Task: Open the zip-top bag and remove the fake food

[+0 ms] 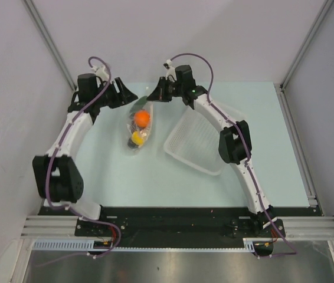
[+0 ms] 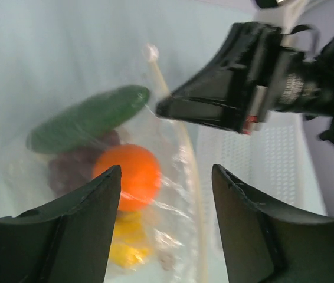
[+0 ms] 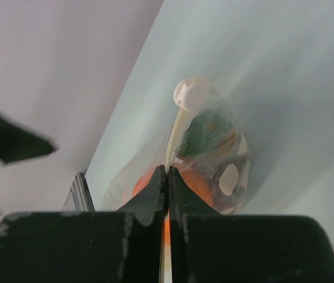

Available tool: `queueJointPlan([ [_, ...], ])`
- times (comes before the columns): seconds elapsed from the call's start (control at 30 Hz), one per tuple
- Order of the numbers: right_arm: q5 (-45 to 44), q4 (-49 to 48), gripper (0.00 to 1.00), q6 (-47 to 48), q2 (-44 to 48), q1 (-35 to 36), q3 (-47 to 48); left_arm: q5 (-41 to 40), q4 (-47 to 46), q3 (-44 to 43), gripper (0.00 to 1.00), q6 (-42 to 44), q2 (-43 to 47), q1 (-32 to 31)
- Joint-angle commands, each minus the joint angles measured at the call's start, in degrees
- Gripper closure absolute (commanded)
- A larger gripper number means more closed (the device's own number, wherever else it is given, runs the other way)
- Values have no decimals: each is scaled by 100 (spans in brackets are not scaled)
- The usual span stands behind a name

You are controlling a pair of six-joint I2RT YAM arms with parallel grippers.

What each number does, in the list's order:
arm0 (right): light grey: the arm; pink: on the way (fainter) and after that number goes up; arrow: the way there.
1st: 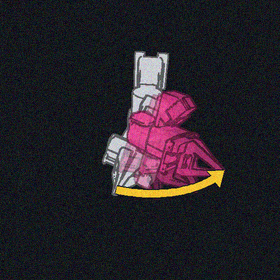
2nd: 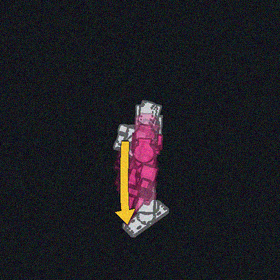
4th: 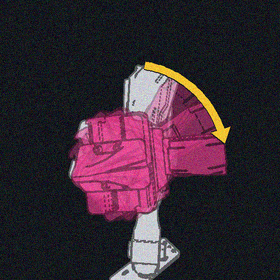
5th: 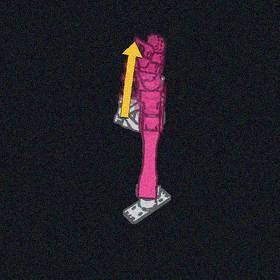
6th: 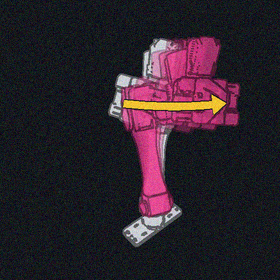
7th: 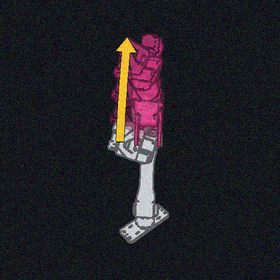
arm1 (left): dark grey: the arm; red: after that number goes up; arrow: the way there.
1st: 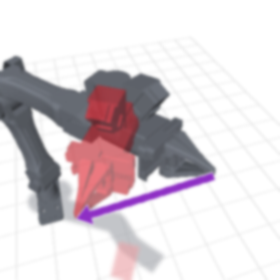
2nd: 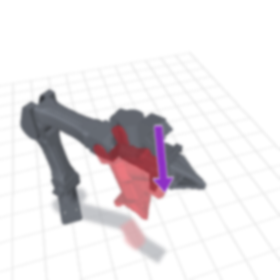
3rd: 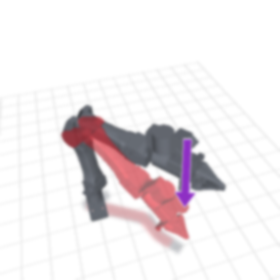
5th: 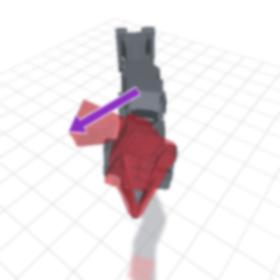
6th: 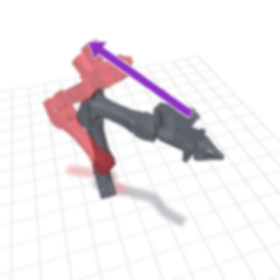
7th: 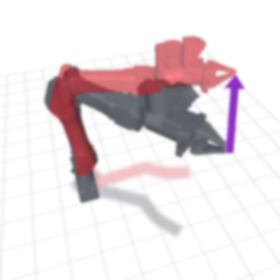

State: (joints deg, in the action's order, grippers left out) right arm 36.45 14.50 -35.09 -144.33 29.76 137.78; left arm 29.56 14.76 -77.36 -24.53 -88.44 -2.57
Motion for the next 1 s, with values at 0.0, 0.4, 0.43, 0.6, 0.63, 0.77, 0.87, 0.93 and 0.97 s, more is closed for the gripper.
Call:
queueJointPlan([
  [0.0,1239,-35,100,792,151,-49,215,1235,243,-1268,34,1687,-1182,81],
  [0.4,2191,-789,100,91,195,-49,-5,3073,554,-2898,35,2410,-2748,468],
  [0.43,2217,-913,100,-136,195,-49,-5,3151,536,-2890,34,2357,-2740,511],
  [0.6,2446,-2142,100,-1104,143,-58,-32,3916,80,-2705,34,2085,-2687,600],
  [0.63,2464,-2284,100,-1218,125,-58,-31,3969,71,-2705,34,2032,-2704,600],
  [0.77,2534,-2978,100,-1877,46,-67,-23,4531,-445,-2714,35,1515,-2924,643],
  [0.87,2613,-3242,100,-2150,-7,-67,-49,4927,-1847,-2338,37,505,-2933,644],
  [0.93,2657,-3366,100,-2291,-42,-67,-75,5146,-2738,-2109,40,-467,-2907,643],
  [0.97,2666,-3384,100,-2300,-34,-67,-101,5191,-3569,-1916,49,-769,-2907,644],
])
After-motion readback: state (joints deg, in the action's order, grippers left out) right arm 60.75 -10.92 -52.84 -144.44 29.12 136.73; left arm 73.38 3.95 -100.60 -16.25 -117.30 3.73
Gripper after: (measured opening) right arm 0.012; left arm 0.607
